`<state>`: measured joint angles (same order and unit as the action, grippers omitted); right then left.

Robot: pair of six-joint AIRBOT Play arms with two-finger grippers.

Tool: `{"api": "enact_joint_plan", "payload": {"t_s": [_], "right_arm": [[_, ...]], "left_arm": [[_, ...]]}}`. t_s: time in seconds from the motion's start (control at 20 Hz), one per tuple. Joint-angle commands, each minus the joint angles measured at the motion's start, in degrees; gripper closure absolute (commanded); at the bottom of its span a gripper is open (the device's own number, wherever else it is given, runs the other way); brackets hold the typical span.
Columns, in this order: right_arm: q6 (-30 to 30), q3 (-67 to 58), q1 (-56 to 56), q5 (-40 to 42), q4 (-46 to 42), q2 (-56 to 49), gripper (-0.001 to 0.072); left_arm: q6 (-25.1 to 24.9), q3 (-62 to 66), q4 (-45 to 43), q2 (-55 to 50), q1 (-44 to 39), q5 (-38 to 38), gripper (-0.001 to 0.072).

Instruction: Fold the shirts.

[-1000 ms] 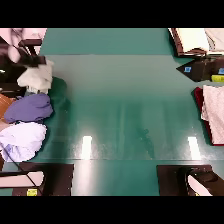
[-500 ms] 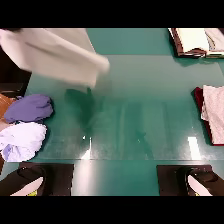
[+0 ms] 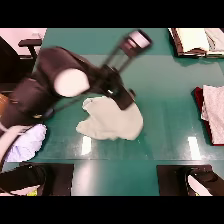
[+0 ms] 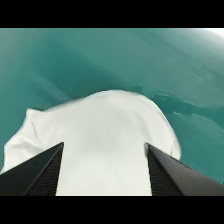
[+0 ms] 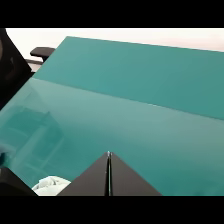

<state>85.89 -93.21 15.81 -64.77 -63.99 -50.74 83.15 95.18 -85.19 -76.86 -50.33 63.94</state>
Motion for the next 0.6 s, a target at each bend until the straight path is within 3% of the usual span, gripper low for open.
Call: {"api": "enact_joint_plan", "payload": {"t_s": [0.0, 0.25, 0.4, 0.55], "right_arm": [[0.0, -0.07, 0.07, -1.7, 0.0, 0.04, 0.0692], [0.0, -0.07, 0.07, -1.66, 0.0, 0.02, 0.0693], [0.0, -0.07, 0.07, -1.64, -0.02, 0.0, 0.0693], [0.0, -0.07, 0.07, -1.64, -0.02, -0.02, 0.0693]], "left_arm": [[1.09, -0.42, 3.06, -2.4, 1.92, -3.15, 0.0109], [5.14, -3.82, 5.2, -1.81, 23.82, 1.73, 0.011], [4.92, -14.56, 13.64, -1.84, 34.93, -1.6, 0.0119], [4.2, -25.0, 22.67, -3.91, 41.0, -7.82, 0.0119]]}}
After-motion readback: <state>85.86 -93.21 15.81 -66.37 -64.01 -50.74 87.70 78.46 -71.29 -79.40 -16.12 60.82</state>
